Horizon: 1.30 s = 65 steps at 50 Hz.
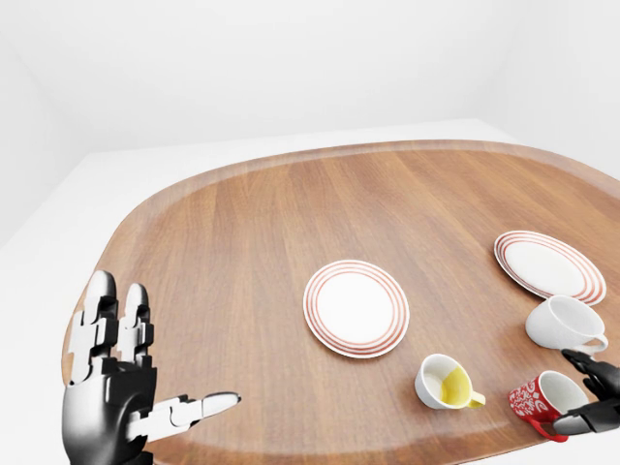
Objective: Put the red mug on the left plate.
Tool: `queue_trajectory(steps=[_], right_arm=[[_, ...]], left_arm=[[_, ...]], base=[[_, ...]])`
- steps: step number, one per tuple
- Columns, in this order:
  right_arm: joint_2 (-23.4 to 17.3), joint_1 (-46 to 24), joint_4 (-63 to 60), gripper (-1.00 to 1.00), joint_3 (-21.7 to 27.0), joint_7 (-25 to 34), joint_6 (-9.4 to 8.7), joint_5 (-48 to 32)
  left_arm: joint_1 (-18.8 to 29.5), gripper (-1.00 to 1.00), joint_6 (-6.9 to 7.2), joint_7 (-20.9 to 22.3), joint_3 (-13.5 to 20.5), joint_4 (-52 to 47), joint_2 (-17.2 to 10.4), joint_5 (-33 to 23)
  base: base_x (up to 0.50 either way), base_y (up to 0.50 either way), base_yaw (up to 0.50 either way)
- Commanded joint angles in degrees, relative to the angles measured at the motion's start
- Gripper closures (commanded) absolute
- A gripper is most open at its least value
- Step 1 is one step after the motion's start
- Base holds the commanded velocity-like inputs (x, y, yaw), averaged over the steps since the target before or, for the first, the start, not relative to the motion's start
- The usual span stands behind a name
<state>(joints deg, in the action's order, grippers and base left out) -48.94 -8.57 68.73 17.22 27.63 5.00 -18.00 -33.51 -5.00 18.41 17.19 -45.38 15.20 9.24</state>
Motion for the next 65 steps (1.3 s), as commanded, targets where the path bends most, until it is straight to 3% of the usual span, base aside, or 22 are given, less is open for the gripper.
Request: queue_trajectory(steps=[1, 25, 26, 27, 45, 48, 49, 50, 51, 52, 54, 57, 60, 62, 65], right_arm=[[0.0, -0.1, 0.7, -1.00, -0.8, -0.8, 0.00, 0.8], [1.1, -1.1, 1.4, -0.99, -2.1, -1.0, 0.00, 0.5], [1.1, -0.7, 1.0, 0.79, -1.8, -0.9, 0.00, 0.8], [1.2, -0.6, 0.8, 1.00, -1.7, -0.5, 0.00, 1.0], [1.1, 2.2, -8.8, 1.00, 2.6, 1.6, 0.00, -2.0], [0.9, 5.0, -20.0, 1.00, 5.0, 2.0, -0.02, -4.8], [1.4, 5.9, -24.7, 1.00, 6.9, 3.0, -2.25, -5.5], [1.9, 6.6, -33.3, 1.00, 9.2, 5.1, -6.25, -6.7], [2.9, 6.5, -37.7, 1.00, 10.8, 6.6, -8.37, -8.7], [3.4, 4.6, -43.6, 1.00, 11.2, 7.2, -10.00, -12.1], [5.1, 2.3, -50.5, 1.00, 12.5, 10.4, -10.00, -16.1], [5.5, -6.0, -54.3, 1.00, 9.6, 12.4, -10.00, -21.3], [6.1, -13.7, -54.2, 1.00, 5.1, 12.4, -10.00, -24.5], [8.1, -20.9, -49.7, 1.00, -1.6, 12.4, -10.00, -29.0], [10.8, -27.6, -46.0, 1.00, -5.1, 12.1, -10.00, -32.3]], left_arm=[[0.2, -1.00, 0.00, -0.2, -0.2, 0.3, -0.1, -0.2], [0.5, -1.00, 0.00, -1.1, -0.6, 0.5, -1.0, -0.5], [0.4, -1.00, 0.00, -1.1, -0.6, 0.5, -0.9, -0.5], [0.4, -1.00, 0.00, -1.0, -0.6, 0.5, -0.9, -0.5], [0.3, -1.00, 0.00, -0.8, -0.5, 0.3, -0.6, -0.6], [0.4, -1.00, 0.00, -0.9, -0.6, 0.5, -0.7, -0.8], [0.5, -1.00, 0.00, -0.9, -0.6, 0.5, -0.7, -0.9], [0.4, -1.00, 0.00, -0.9, -0.8, 0.6, -0.8, -1.0], [0.3, -1.00, 0.00, -0.9, -0.8, 0.6, -0.8, -1.0], [0.2, -1.00, 0.00, -0.9, -0.8, 0.6, -0.8, -0.9], [0.2, -1.00, 0.00, -0.9, -0.7, 0.6, -0.9, -0.8], [0.4, -1.00, 0.00, -1.0, -0.7, 0.7, -0.9, -0.8], [0.5, -1.00, 0.00, -1.1, -0.8, 0.8, -1.0, -0.9], [0.5, -1.00, 0.00, -1.2, -0.9, 0.9, -1.0, -1.0], [0.5, -1.00, 0.00, -1.3, -0.9, 0.9, -1.1, -0.9]], base=[[0.00, 0.00, 0.00], [0.00, 0.00, 0.00], [0.00, 0.00, 0.00], [0.00, 0.00, 0.00], [0.00, 0.00, 0.00], [0.00, 0.00, 0.00], [0.00, 0.00, 0.00], [0.00, 0.00, 0.00], [0.00, 0.00, 0.00], [0.00, 0.00, 0.00], [0.00, 0.00, 0.00], [0.00, 0.00, 0.00], [0.00, 0.00, 0.00], [0.00, 0.00, 0.00], [0.00, 0.00, 0.00]])
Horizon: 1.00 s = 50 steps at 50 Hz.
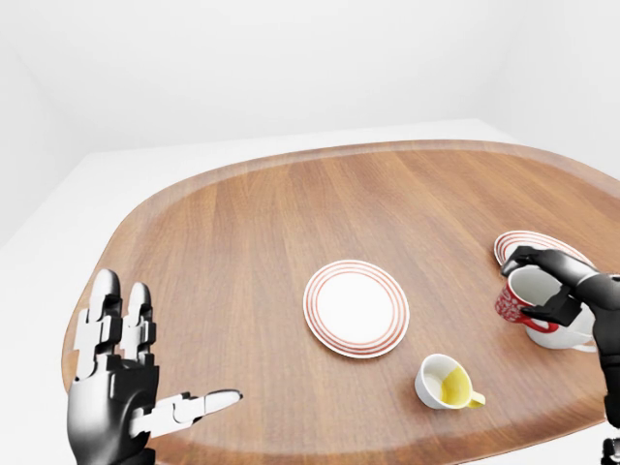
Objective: Put the red mug on the left plate.
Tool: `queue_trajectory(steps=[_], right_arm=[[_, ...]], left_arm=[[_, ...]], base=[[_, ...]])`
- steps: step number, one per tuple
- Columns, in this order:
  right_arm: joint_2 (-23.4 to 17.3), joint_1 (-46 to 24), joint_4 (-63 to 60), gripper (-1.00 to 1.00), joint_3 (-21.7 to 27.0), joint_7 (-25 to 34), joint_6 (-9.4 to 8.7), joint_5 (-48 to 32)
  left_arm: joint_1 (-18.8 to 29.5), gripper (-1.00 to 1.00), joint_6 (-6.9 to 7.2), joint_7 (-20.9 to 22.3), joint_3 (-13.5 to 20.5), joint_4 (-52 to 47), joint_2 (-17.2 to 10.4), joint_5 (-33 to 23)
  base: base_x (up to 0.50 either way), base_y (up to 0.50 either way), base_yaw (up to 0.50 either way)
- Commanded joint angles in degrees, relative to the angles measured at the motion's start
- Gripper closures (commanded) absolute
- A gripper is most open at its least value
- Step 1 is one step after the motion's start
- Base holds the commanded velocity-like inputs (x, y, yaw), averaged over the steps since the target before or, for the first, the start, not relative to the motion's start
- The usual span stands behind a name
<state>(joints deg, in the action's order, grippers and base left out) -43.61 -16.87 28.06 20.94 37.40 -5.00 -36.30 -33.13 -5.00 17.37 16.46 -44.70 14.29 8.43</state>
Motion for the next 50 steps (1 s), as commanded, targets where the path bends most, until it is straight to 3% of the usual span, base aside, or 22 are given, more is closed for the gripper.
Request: queue_trajectory(steps=[1, 4, 11, 12, 21, 27, 35, 50], right_arm=[[5.9, -21.9, -3.9, 1.00, -9.8, 2.0, 0.00, -15.0], [9.2, -28.2, 1.9, 1.00, -12.4, -2.2, 0.05, -16.7], [17.6, -40.4, 18.5, 1.00, -17.7, -9.7, 9.57, -17.4], [18.4, -41.9, 19.9, 1.00, -18.7, -10.3, 10.00, -18.2], [28.6, -44.4, 18.8, 1.00, -23.9, -12.4, 10.00, -25.4], [32.7, -44.6, 19.8, 1.00, -24.6, -15.8, 10.00, -27.5], [35.6, -40.0, 12.0, 1.00, -24.7, -12.3, 10.00, -26.5], [35.9, -33.5, 9.2, 1.00, -24.1, -11.4, 10.00, -23.4]], left_arm=[[0.2, -1.00, 0.00, -0.4, -0.1, 0.3, -0.3, -0.1], [0.2, -1.00, 0.00, -0.4, -0.1, 0.4, -0.3, -0.1], [0.4, -1.00, 0.00, -0.3, 0.4, 0.3, -0.3, 0.1], [0.4, -1.00, 0.00, -0.2, 0.5, 0.3, -0.3, 0.3], [1.0, -1.00, 0.00, 0.1, 1.4, 0.4, -0.1, 0.6], [1.2, -1.00, 0.00, 0.2, 2.0, 0.4, 0.1, 0.6], [1.6, -1.00, 0.00, -0.4, 1.3, 0.8, -0.1, -0.3], [1.5, -1.00, 0.00, 0.1, 1.9, 1.0, 0.2, 0.6]], base=[[0.00, 0.00, 0.00], [0.00, 0.00, 0.00], [0.00, 0.00, 0.00], [0.00, 0.00, 0.00], [0.00, 0.00, 0.00], [0.00, 0.00, 0.00], [0.00, 0.00, 0.00], [0.00, 0.00, 0.00]])
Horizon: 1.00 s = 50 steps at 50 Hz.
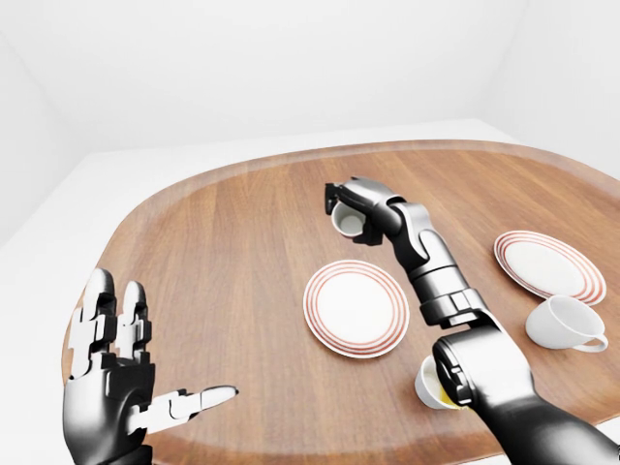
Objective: Put the red mug on the left plate.
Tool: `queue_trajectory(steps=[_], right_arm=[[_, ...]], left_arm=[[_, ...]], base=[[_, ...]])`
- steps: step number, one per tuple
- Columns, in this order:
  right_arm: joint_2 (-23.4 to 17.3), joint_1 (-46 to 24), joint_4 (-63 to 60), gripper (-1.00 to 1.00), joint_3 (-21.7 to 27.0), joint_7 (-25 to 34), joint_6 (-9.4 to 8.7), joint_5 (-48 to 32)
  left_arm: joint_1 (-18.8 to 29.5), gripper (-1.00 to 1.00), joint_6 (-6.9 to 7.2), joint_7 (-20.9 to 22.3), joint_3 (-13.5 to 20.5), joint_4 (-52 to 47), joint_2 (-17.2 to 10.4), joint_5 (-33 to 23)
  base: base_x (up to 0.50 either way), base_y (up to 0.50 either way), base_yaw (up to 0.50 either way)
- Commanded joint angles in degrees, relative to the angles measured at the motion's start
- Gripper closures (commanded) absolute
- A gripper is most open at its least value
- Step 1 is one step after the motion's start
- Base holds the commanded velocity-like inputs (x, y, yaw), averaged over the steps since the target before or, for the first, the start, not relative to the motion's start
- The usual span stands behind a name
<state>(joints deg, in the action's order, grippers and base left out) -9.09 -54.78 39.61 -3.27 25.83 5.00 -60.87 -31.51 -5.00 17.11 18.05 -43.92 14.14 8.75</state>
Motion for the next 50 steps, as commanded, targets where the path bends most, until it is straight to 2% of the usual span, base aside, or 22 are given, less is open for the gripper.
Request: queue_trajectory(steps=[1, 4, 6, 9, 11, 16, 20, 30, 35, 41, 50], right_arm=[[1.7, 6.6, -3.9, 1.00, -0.5, 0.3, 0.00, 0.9], [2.3, 10.2, -5.8, 1.00, -0.9, 0.7, 0.00, 1.0], [2.0, 10.0, -1.7, 1.00, -0.4, 0.6, 0.00, 2.6], [1.0, 7.5, 7.2, 1.00, -0.3, -3.1, 0.00, 3.1], [-0.2, 3.4, 20.3, 1.00, 0.0, -8.8, 0.00, 3.3], [-0.9, 1.8, 30.6, 1.00, -1.5, -14.5, 0.00, 2.1], [-0.4, 2.1, 31.8, 1.00, -0.1, -13.8, 0.00, 5.2], [0.4, 3.6, 34.5, 1.00, -0.5, -16.6, 0.00, 7.8], [0.9, 3.0, 32.8, 1.00, 0.4, -14.7, 0.00, 10.8], [2.0, 2.8, 30.0, 1.00, 1.3, -8.8, 0.00, 17.2], [1.9, 3.1, 30.3, 1.00, 0.2, -9.2, 0.00, 17.4]], left_arm=[[-0.5, -1.00, 0.00, 0.6, 0.3, 0.0, 0.5, 0.5], [-1.5, -1.00, 0.00, 1.5, 0.7, -0.9, 1.1, 1.3], [-0.3, -1.00, 0.00, 1.2, 0.9, -0.3, 0.9, 0.8], [-0.1, -1.00, 0.00, 1.2, 1.2, -0.2, 0.9, 0.9], [-0.5, -1.00, 0.00, 1.5, 1.4, -0.6, 1.2, 1.3], [-0.2, -1.00, 0.00, 1.6, 1.4, -0.4, 1.3, 0.9], [-0.4, -1.00, 0.00, 1.7, 1.3, -0.5, 1.4, 0.9], [-0.2, -1.00, 0.00, 1.5, 1.4, -0.2, 1.3, 0.8], [0.1, -1.00, 0.00, 1.5, 1.7, -0.2, 1.3, 1.0], [0.2, -1.00, 0.00, 1.6, 2.1, -0.3, 1.2, 1.4], [0.3, -1.00, 0.00, 1.8, 2.3, -0.4, 1.5, 1.3]], base=[[0.00, 0.00, 0.00], [0.00, 0.00, 0.00], [0.00, 0.00, 0.00], [0.00, 0.00, 0.00], [0.00, 0.00, 0.00], [0.00, 0.00, 0.00], [0.00, 0.00, 0.00], [0.00, 0.00, 0.00], [0.00, 0.00, 0.00], [0.00, 0.00, 0.00], [0.00, 0.00, 0.00]])
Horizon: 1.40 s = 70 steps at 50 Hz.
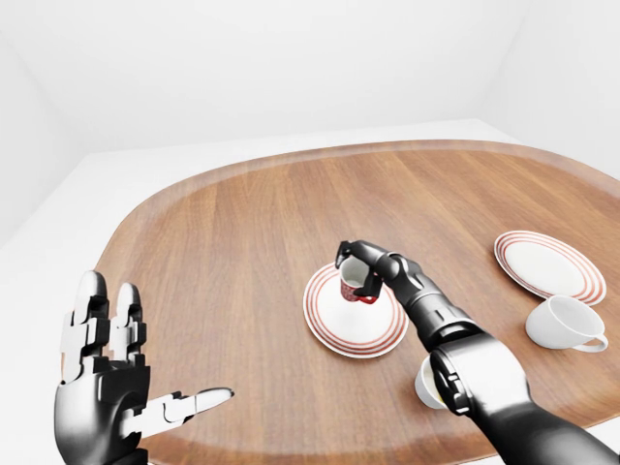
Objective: Put the red mug on the left plate.
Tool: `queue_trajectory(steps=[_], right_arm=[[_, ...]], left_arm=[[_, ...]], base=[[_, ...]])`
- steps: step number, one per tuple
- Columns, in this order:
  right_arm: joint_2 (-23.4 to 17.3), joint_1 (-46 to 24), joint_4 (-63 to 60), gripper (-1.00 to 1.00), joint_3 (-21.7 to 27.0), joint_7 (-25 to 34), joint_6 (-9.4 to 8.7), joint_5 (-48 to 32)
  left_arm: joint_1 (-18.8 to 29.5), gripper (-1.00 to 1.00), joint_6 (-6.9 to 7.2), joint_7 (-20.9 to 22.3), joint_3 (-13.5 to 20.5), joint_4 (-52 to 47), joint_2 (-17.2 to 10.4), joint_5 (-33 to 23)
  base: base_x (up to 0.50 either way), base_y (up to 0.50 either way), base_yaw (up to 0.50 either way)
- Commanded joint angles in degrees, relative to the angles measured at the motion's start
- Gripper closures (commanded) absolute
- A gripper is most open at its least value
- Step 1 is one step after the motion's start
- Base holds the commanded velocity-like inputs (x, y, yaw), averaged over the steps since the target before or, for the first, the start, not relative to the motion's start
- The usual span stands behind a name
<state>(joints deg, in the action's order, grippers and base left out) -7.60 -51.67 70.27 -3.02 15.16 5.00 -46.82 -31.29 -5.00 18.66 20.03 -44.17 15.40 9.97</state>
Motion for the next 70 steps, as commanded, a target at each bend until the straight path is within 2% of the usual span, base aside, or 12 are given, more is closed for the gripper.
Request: queue_trajectory(steps=[1, 6, 13, 20, 27, 37, 61, 62, 63, 70], right_arm=[[0.4, 0.0, -0.4, 1.00, 0.0, 1.5, 0.00, 3.4], [0.4, 0.1, -0.2, 1.00, -0.4, 1.4, 0.00, 2.9], [0.3, 0.2, 2.3, 1.00, -1.9, -2.6, 0.00, -1.6], [1.8, 0.0, 4.6, 1.00, -2.1, -5.0, 0.00, -4.7], [3.5, 0.9, 6.0, 1.00, -2.2, -5.5, 0.00, -6.9], [4.7, 1.6, 6.0, 1.00, -1.2, -4.3, 0.00, -5.0], [1.5, 1.9, 5.5, 1.00, -0.5, -5.4, 0.00, -4.1], [1.5, 1.8, 5.5, 0.27, -0.5, -5.3, 0.00, -4.0], [1.4, 1.7, 5.5, -1.00, -0.5, -5.4, 0.00, -3.9], [1.5, 1.5, 5.4, -1.00, -1.0, -4.8, 0.00, -4.3]], left_arm=[[0.1, -1.00, 0.00, 0.3, 0.3, -0.1, 0.3, 0.0], [-0.1, -1.00, 0.00, 0.5, 0.6, -0.3, 0.4, 0.4], [0.1, -1.00, 0.00, 0.7, 0.8, -0.1, 0.6, 0.2], [0.3, -1.00, 0.00, 0.6, 0.9, 0.0, 0.6, 0.2], [0.3, -1.00, 0.00, 0.8, 1.4, 0.0, 0.6, 0.8], [0.4, -1.00, 0.00, 1.1, 1.6, -0.2, 0.9, 0.9], [0.7, -1.00, 0.00, 1.0, 1.7, 0.2, 0.8, 0.7], [0.7, -1.00, 0.00, 1.0, 1.7, 0.2, 0.8, 0.7], [0.7, -1.00, 0.00, 1.0, 1.7, 0.1, 0.8, 0.7], [0.7, -1.00, 0.00, 1.0, 1.9, 0.0, 0.7, 1.0]], base=[[0.00, 0.00, 0.00], [0.00, 0.00, 0.00], [0.00, 0.00, 0.00], [0.00, 0.00, 0.00], [0.00, 0.00, 0.00], [0.00, 0.00, 0.00], [0.00, 0.00, 0.00], [0.00, 0.00, 0.00], [0.00, 0.00, 0.00], [0.00, 0.00, 0.00]])
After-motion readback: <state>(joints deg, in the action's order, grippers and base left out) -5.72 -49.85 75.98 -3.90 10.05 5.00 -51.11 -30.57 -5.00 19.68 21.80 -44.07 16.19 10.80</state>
